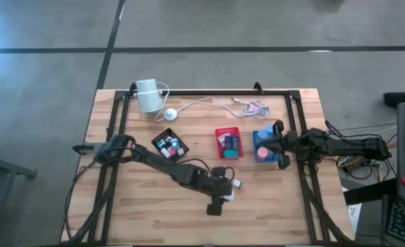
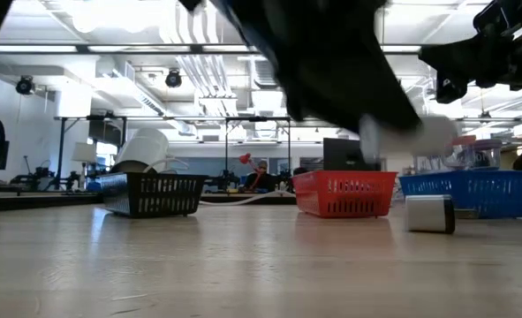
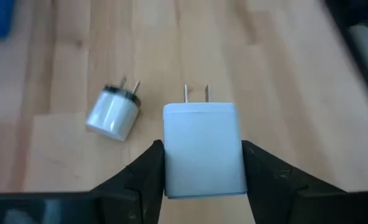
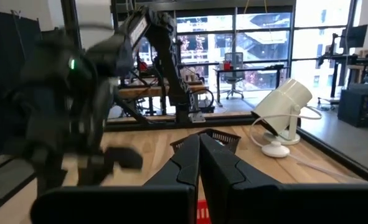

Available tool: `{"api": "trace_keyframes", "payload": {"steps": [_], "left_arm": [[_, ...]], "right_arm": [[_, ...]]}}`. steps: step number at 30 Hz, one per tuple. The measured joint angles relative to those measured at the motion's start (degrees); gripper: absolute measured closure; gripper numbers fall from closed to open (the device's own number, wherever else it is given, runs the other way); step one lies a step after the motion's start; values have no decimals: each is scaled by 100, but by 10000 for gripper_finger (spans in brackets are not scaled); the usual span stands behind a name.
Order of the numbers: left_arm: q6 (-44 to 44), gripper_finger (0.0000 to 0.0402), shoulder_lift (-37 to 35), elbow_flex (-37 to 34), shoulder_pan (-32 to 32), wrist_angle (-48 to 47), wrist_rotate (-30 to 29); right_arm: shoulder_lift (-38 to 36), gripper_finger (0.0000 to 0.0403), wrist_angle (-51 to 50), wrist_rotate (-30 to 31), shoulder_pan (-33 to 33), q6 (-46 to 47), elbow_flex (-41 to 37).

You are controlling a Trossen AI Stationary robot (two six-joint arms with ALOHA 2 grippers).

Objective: Pick & Place Office items
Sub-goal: Put the white charger adaptor into the black bin

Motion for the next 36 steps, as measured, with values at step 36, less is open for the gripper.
{"api": "trace_keyframes", "payload": {"steps": [36], "left_arm": [[963, 226, -11145, -8218, -17, 2675, -1848]], "right_arm": [[-3, 394, 381, -115, 1, 120, -49]]}}
